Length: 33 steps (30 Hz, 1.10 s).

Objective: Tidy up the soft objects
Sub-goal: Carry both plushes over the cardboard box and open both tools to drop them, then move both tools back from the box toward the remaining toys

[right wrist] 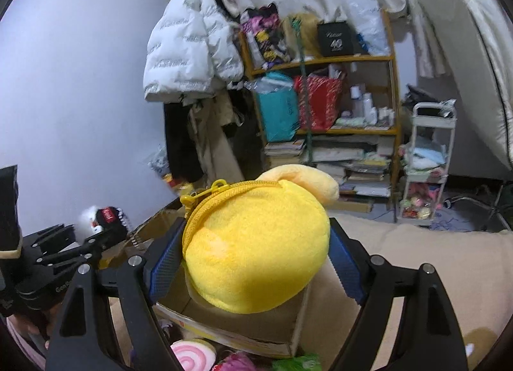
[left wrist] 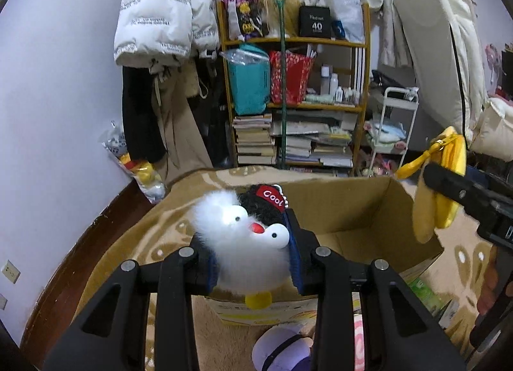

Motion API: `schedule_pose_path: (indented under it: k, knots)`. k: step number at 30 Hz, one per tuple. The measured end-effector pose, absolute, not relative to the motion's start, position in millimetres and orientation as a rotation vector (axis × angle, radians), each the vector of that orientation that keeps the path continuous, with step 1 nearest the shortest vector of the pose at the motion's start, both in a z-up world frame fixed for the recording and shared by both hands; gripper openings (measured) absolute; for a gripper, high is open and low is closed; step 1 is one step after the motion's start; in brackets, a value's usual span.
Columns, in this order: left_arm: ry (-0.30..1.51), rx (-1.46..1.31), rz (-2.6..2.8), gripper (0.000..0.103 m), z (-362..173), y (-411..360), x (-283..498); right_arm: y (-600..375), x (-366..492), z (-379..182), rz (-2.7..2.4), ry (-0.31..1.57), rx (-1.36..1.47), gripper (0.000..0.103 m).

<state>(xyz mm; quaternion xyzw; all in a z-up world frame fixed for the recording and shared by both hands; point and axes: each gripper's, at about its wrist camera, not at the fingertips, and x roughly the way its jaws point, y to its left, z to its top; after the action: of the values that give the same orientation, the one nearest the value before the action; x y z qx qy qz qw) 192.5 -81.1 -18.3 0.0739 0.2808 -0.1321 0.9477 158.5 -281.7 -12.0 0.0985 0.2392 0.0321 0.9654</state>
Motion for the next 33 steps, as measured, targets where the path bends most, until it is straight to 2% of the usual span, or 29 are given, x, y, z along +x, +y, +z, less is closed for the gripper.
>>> schedule_pose_path:
  k: [6,7,8,10,11,13,15,17,22,33]
  knots:
    - [0.613,0.178,-0.265,0.036,-34.3,-86.1,197.6,-273.1,166.6,-35.0,0.098,0.550,0.191,0.089]
    - [0.616,0.181,-0.260,0.041,-35.9,-86.5,197.6,-273.2,167.2,-37.2,0.098,0.559,0.192,0.090]
    - [0.617,0.182,-0.257,0.051,-37.2,-86.6,197.2,-273.5,167.6,-39.1,0.102,0.567,0.197,0.092]
    - [0.610,0.172,-0.258,0.060,-35.7,-84.4,194.5,-275.4,166.1,-39.8,0.092,0.560,0.205,0.097]
    - [0.608,0.168,-0.260,0.060,-34.8,-84.0,193.4,-276.6,164.2,-39.4,0.079,0.550,0.207,0.102]
    - [0.606,0.170,-0.257,0.061,-31.7,-83.4,191.6,-279.3,158.0,-37.8,0.073,0.529,0.213,0.103]
    - [0.597,0.172,-0.250,0.066,-28.8,-81.3,188.8,-281.2,153.3,-35.5,0.067,0.526,0.222,0.103]
    - [0.594,0.167,-0.244,0.076,-25.4,-77.8,186.2,-284.1,148.6,-31.8,0.055,0.525,0.234,0.103]
    - [0.584,0.165,-0.248,0.089,-16.1,-68.1,174.1,-287.0,132.5,-18.6,0.033,0.510,0.248,0.103]
    - [0.608,0.164,-0.230,0.097,-11.8,-50.0,133.9,-289.0,87.7,-4.4,-0.003,0.521,0.262,0.103]
